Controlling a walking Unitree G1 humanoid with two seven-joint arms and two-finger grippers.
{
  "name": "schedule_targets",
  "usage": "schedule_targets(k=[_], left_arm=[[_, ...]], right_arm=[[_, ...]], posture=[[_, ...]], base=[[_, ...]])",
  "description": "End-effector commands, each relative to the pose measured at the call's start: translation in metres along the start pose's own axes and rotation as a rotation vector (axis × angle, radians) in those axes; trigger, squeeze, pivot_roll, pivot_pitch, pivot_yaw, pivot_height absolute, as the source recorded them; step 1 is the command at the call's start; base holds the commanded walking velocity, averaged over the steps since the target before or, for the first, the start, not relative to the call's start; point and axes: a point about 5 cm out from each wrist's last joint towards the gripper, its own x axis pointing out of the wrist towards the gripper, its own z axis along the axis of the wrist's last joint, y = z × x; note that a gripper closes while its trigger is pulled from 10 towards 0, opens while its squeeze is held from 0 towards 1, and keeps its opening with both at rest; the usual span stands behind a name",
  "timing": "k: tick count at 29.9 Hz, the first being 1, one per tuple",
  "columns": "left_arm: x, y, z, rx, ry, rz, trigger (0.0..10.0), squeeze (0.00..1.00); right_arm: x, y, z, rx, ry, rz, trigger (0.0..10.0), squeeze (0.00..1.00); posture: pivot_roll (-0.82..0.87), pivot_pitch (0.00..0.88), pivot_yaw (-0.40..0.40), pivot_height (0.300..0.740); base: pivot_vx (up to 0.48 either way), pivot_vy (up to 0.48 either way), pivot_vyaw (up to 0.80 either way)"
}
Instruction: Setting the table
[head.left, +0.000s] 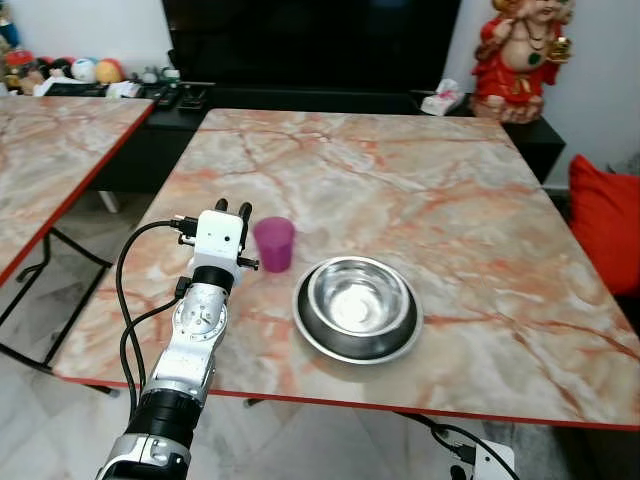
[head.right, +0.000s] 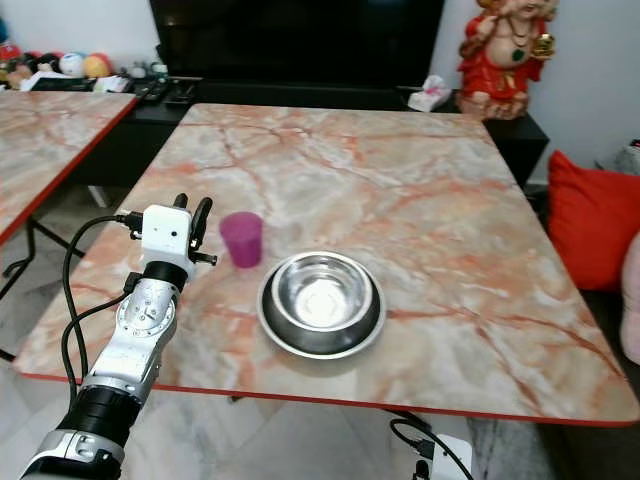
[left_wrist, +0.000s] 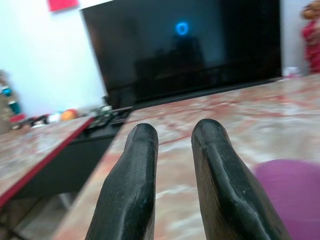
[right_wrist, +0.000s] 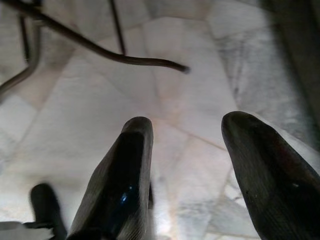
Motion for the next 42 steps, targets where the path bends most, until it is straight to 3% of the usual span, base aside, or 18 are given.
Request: schedule_targets(k=[1, 11, 42], left_arm=[[0.0023, 0.0068, 0.0035, 0.008, -0.016, 0.025, 10.0, 0.0], [0.0012, 0.0146, 0.0046, 0.015, -0.02, 0.053, 10.0, 0.0], [-0.0028, 0.0164, 0.0074, 0.014, -0.014, 0.075, 10.0, 0.0]], right_arm=[[-0.0002, 0.0044, -0.0002, 0.003, 0.003, 0.012, 10.0, 0.0], [-0.0005, 0.0083, -0.0005, -0.002, 0.004, 0.034, 10.0, 0.0], [-0.0002, 0.0085, 0.0001, -0.026, 0.005, 0.056, 10.0, 0.0]], posture=[[0.03, 0.0, -0.024, 0.74], [0.04, 0.0, -0.028, 0.74], [0.04, 0.0, -0.043, 0.74]], base=[[0.0, 0.48, 0.0], [0.0, 0.48, 0.0], [0.0, 0.48, 0.0]])
